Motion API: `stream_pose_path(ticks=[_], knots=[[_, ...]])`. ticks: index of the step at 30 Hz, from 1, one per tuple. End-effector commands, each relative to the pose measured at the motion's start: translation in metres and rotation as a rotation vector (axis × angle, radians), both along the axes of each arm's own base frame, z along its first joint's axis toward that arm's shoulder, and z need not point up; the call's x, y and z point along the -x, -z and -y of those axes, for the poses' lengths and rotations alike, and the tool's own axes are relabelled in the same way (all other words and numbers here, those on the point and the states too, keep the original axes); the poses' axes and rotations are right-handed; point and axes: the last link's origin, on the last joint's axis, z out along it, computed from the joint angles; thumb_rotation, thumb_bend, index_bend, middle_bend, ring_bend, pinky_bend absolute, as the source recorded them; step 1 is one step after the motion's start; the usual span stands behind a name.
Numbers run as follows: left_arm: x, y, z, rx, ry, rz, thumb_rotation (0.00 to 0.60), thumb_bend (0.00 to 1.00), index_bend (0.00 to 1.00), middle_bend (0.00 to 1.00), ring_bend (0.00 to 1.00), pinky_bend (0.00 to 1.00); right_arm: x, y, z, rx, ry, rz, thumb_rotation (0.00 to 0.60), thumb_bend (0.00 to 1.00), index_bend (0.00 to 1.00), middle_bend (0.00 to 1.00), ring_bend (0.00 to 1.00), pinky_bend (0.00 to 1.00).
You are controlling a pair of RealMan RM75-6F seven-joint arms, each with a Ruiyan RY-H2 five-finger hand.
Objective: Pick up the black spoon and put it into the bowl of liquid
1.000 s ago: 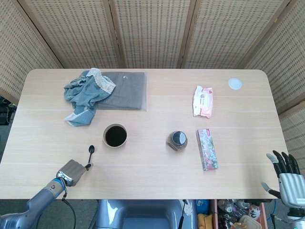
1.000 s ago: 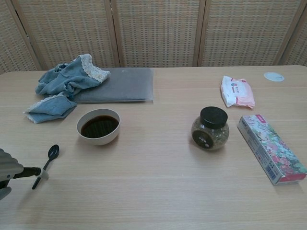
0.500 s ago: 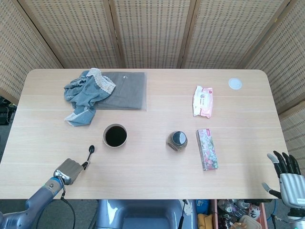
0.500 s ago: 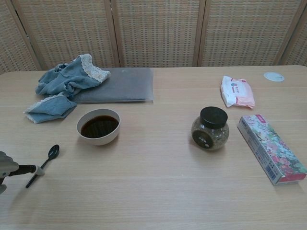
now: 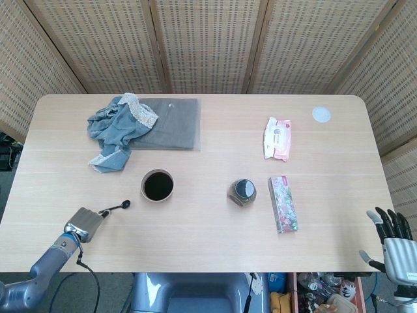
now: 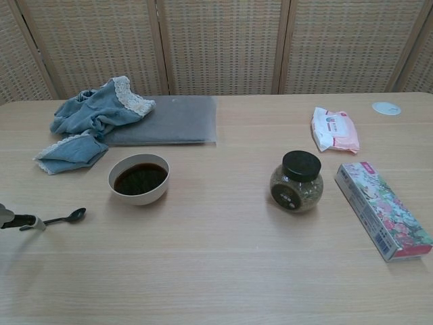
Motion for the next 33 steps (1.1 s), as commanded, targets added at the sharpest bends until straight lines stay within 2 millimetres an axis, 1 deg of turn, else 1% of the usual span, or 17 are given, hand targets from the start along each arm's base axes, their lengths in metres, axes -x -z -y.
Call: stream_pose_path(ticks=[1, 5, 11, 14, 16, 17, 18, 20, 21, 22, 23, 25, 26, 27, 29, 30, 33], knots=[[-0.002, 0.0, -0.006, -0.011, 0.001, 0.004, 0.6, 0.72, 0.09, 0.91, 0.69, 0.69, 0.0, 0.0, -0.001, 0.002, 0.003, -0.001, 0.6, 0.21, 0.17, 0.18, 0.01, 0.04], [-0.007, -0.001, -0.012, -0.024, 0.016, 0.009, 0.6, 0.72, 0.09, 0.91, 0.69, 0.69, 0.001, -0.001, -0.003, 0.007, 0.008, -0.001, 0.6, 0.21, 0.17, 0.18, 0.01, 0.04], [-0.014, -0.001, -0.015, -0.046, 0.036, 0.033, 0.6, 0.72, 0.09, 0.91, 0.69, 0.69, 0.002, -0.003, -0.005, 0.013, 0.013, -0.001, 0.6, 0.21, 0.17, 0.18, 0.01, 0.04], [-0.016, -0.003, -0.018, -0.111, 0.053, 0.076, 0.6, 0.72, 0.09, 0.89, 0.68, 0.69, 0.003, -0.003, -0.005, 0.016, 0.013, 0.0, 0.6, 0.21, 0.17, 0.18, 0.01, 0.04], [-0.015, -0.004, -0.02, -0.156, 0.068, 0.105, 0.6, 0.71, 0.09, 0.84, 0.63, 0.67, 0.003, -0.003, -0.006, 0.016, 0.013, 0.001, 0.6, 0.21, 0.17, 0.18, 0.01, 0.04], [-0.013, -0.005, -0.022, -0.191, 0.079, 0.124, 0.6, 0.7, 0.09, 0.82, 0.6, 0.66, 0.004, -0.003, -0.006, 0.015, 0.013, 0.001, 0.6, 0.21, 0.17, 0.18, 0.01, 0.04], [-0.011, -0.007, -0.023, -0.216, 0.085, 0.137, 0.6, 0.66, 0.09, 0.77, 0.55, 0.64, 0.004, -0.003, -0.006, 0.015, 0.014, 0.002, 0.6, 0.21, 0.17, 0.18, 0.01, 0.04], [-0.008, -0.009, -0.024, -0.257, 0.091, 0.161, 0.6, 0.58, 0.1, 0.66, 0.46, 0.59, 0.004, -0.003, -0.006, 0.015, 0.014, 0.002, 0.6, 0.21, 0.17, 0.18, 0.01, 0.04], [-0.007, -0.01, -0.025, -0.272, 0.093, 0.171, 0.6, 0.53, 0.11, 0.59, 0.4, 0.55, 0.004, -0.003, -0.005, 0.015, 0.014, 0.003, 0.6, 0.21, 0.17, 0.18, 0.01, 0.04], [-0.005, -0.011, -0.025, -0.298, 0.096, 0.19, 0.6, 0.51, 0.13, 0.51, 0.34, 0.48, 0.004, -0.003, -0.005, 0.014, 0.014, 0.003, 0.6, 0.21, 0.17, 0.18, 0.01, 0.04], [-0.004, -0.012, -0.026, -0.315, 0.096, 0.204, 0.6, 0.5, 0.15, 0.46, 0.29, 0.42, 0.004, -0.003, -0.005, 0.013, 0.013, 0.004, 0.6, 0.21, 0.17, 0.18, 0.01, 0.04], [-0.001, -0.015, -0.028, -0.385, 0.077, 0.276, 0.6, 0.47, 0.18, 0.31, 0.13, 0.25, 0.004, -0.002, -0.004, 0.009, 0.01, 0.005, 0.6, 0.21, 0.17, 0.18, 0.01, 0.04], [0.002, -0.017, -0.028, -0.425, 0.066, 0.322, 0.6, 0.46, 0.18, 0.27, 0.08, 0.2, 0.003, -0.001, -0.003, 0.006, 0.007, 0.006, 0.6, 0.21, 0.17, 0.18, 0.01, 0.04], [0.005, -0.018, -0.029, -0.439, 0.068, 0.343, 0.6, 0.44, 0.19, 0.22, 0.03, 0.12, 0.003, -0.001, -0.003, 0.006, 0.006, 0.006, 0.6, 0.21, 0.17, 0.18, 0.01, 0.04], [0.009, -0.017, -0.029, -0.45, 0.068, 0.37, 0.6, 0.41, 0.21, 0.16, 0.0, 0.02, 0.003, -0.001, -0.002, 0.006, 0.005, 0.006, 0.6, 0.21, 0.17, 0.18, 0.01, 0.04], [0.011, -0.017, -0.03, -0.457, 0.066, 0.387, 0.6, 0.41, 0.24, 0.13, 0.0, 0.0, 0.003, -0.001, -0.002, 0.006, 0.004, 0.006, 0.6, 0.21, 0.17, 0.18, 0.01, 0.04], [0.018, -0.014, -0.031, -0.473, 0.049, 0.417, 0.6, 0.4, 0.31, 0.1, 0.0, 0.0, 0.002, 0.0, -0.001, 0.004, 0.003, 0.009, 0.6, 0.21, 0.17, 0.18, 0.01, 0.04]])
